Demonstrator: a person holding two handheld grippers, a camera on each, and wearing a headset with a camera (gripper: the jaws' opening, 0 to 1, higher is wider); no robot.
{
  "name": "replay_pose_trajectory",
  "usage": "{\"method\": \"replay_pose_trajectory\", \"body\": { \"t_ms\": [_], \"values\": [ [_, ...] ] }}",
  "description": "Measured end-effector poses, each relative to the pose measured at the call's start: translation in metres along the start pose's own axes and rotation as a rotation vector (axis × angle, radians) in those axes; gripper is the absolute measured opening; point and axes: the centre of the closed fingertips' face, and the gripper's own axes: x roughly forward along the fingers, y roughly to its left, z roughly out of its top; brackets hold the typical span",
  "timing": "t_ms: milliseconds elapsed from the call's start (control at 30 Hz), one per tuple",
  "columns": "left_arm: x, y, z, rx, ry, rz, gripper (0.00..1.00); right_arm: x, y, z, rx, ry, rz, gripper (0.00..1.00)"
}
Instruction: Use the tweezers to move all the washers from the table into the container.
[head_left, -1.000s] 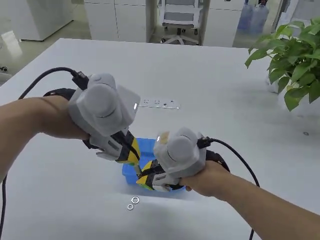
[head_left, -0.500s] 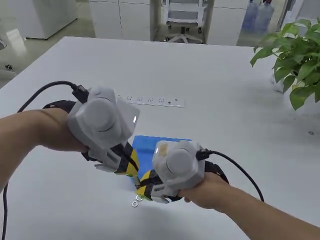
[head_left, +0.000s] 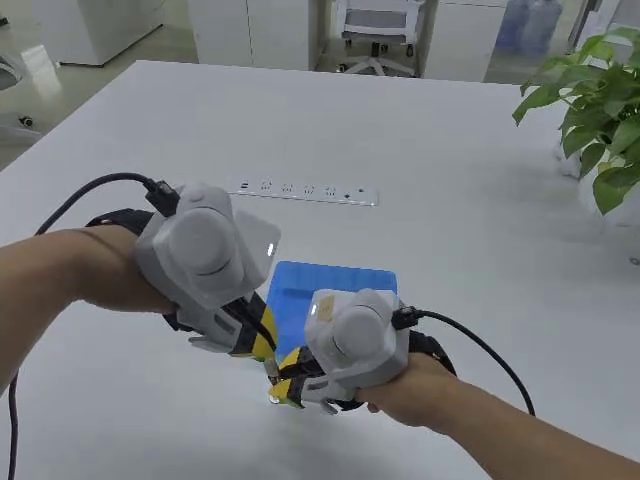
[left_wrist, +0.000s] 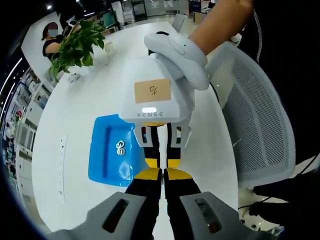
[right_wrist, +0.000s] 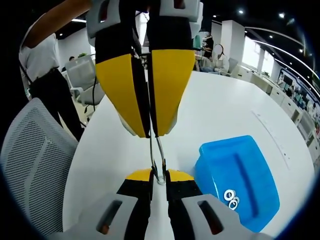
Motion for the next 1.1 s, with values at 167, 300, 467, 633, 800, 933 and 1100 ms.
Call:
{"method": "replay_pose_trajectory", "body": {
  "t_ms": [167, 300, 467, 633, 800, 933, 1100],
  "values": [
    [0.002, -0.001, -0.002, -0.005, 0.001, -0.002, 0.05, 0.003, 0.000, -0.001, 0.001, 0.002, 0.002, 0.11],
    [0.003, -0.002, -0.003, -0.010, 0.003, -0.005, 0.05, 0.005, 0.001, -0.002, 0.006, 0.002, 0.006, 0.11],
    [0.007, -0.004, -0.005, -0.014, 0.003, -0.012, 0.05, 0.008, 0.002, -0.005, 0.008, 0.007, 0.010, 0.11],
    [0.010, -0.005, -0.007, -0.019, 0.004, -0.018, 0.05, 0.010, 0.003, -0.007, 0.016, 0.009, 0.016, 0.11],
    [0.012, -0.005, -0.009, -0.024, 0.003, -0.022, 0.05, 0.013, 0.004, -0.009, 0.023, 0.010, 0.021, 0.11],
    [0.015, -0.006, -0.010, -0.027, 0.003, -0.027, 0.05, 0.015, 0.004, -0.012, 0.023, 0.013, 0.024, 0.12],
    [0.019, -0.006, -0.011, -0.026, 0.006, -0.033, 0.05, 0.016, 0.004, -0.014, 0.030, 0.014, 0.026, 0.12]
  ]
}}
